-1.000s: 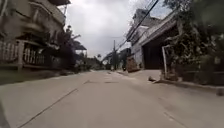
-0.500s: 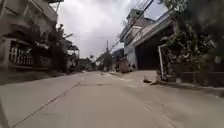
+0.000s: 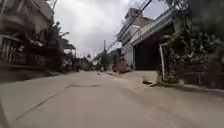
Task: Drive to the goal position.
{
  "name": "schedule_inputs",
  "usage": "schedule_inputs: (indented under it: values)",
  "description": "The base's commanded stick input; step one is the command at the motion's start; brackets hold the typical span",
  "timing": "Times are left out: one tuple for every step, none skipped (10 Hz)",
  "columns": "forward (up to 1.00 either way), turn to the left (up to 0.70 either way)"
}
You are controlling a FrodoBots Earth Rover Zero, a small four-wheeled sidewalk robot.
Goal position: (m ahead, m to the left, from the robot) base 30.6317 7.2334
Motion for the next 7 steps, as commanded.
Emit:
schedule_inputs:
  values:
    - [0.7, 0.07]
    - [0.7, 0.07]
    - [0.7, 0.07]
    - [0.7, 0.07]
    - [0.7, 0.07]
    - [0.7, 0.07]
    - [0.7, 0.07]
